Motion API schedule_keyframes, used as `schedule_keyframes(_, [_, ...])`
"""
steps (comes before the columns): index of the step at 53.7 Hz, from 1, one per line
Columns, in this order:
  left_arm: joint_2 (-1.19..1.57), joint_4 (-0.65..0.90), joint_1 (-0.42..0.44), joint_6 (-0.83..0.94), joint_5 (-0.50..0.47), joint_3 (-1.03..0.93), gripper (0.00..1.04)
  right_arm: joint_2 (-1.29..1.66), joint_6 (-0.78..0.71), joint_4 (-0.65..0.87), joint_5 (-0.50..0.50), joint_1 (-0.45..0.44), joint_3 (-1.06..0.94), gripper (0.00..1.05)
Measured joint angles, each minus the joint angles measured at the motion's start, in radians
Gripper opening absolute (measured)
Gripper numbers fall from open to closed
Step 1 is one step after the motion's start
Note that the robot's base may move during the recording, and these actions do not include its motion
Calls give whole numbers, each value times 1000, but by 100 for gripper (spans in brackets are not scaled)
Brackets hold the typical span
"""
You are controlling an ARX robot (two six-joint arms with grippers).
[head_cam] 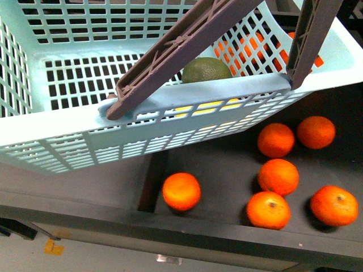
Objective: Pick mango and avocado into basket
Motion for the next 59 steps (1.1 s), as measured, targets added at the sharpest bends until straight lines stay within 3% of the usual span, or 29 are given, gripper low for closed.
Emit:
schedule_keyframes(50, [0,2,0,-2,-2,0,14,1,0,0,-2,0,0,96])
schedule_keyframes(53, [6,135,-27,-150,-224,-24,14,1,0,0,-2,0,0,96])
schedule_keyframes(56, [54,230,-37,-426,-479,3,14,1,0,0,-3,0,0,96])
schedule_keyframes(59, [114,248,-8,-567,-597,68,13,1,0,0,0,0,0,96])
